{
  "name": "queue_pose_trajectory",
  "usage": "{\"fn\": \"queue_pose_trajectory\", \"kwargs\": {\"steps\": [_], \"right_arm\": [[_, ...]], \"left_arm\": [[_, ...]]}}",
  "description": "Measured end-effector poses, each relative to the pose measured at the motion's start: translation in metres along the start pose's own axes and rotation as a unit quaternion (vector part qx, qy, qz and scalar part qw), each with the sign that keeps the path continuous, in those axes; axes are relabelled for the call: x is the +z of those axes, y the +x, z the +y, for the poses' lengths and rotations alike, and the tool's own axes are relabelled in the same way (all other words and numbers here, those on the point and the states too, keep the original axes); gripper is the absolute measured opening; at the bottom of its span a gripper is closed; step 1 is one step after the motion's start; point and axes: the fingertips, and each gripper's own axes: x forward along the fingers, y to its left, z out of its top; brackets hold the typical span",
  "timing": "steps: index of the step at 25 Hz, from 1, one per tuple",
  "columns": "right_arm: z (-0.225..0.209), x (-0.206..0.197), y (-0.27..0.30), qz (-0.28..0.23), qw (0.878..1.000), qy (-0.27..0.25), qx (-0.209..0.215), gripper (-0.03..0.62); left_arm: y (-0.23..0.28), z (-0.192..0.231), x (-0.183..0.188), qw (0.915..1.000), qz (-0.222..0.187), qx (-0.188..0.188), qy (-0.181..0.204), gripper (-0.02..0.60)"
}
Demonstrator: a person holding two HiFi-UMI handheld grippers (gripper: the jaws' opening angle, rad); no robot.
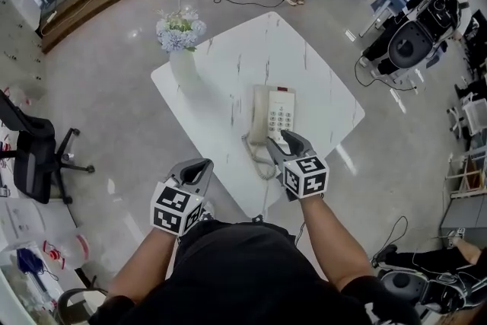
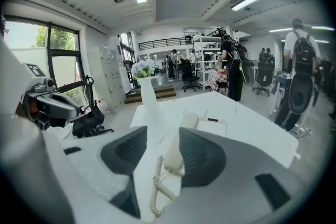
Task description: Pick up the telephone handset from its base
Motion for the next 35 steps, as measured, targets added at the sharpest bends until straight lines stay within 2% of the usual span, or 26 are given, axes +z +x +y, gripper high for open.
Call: {"fn": "queue_pose_trajectory", "kwargs": {"steps": [13,20,27,35], "right_arm": [[-0.018,-0.011,0.075,0.053,0.998,0.015,-0.024,0.190],[-0.039,-0.008,0.106,0.075,0.996,0.005,-0.055,0.190],[-0.051,-0.011,0.132,0.089,0.993,0.017,-0.081,0.190],[-0.063,-0.019,0.149,0.113,0.984,0.062,-0.126,0.192]], "left_arm": [[-0.022,0.040,-0.018,0.9985,0.002,0.047,-0.028,0.003],[-0.028,0.045,-0.021,0.9978,0.007,0.053,-0.040,0.003],[-0.031,0.053,-0.022,0.9978,0.012,0.055,-0.035,0.003],[-0.030,0.053,-0.030,0.9977,0.022,0.051,-0.040,0.003]]}}
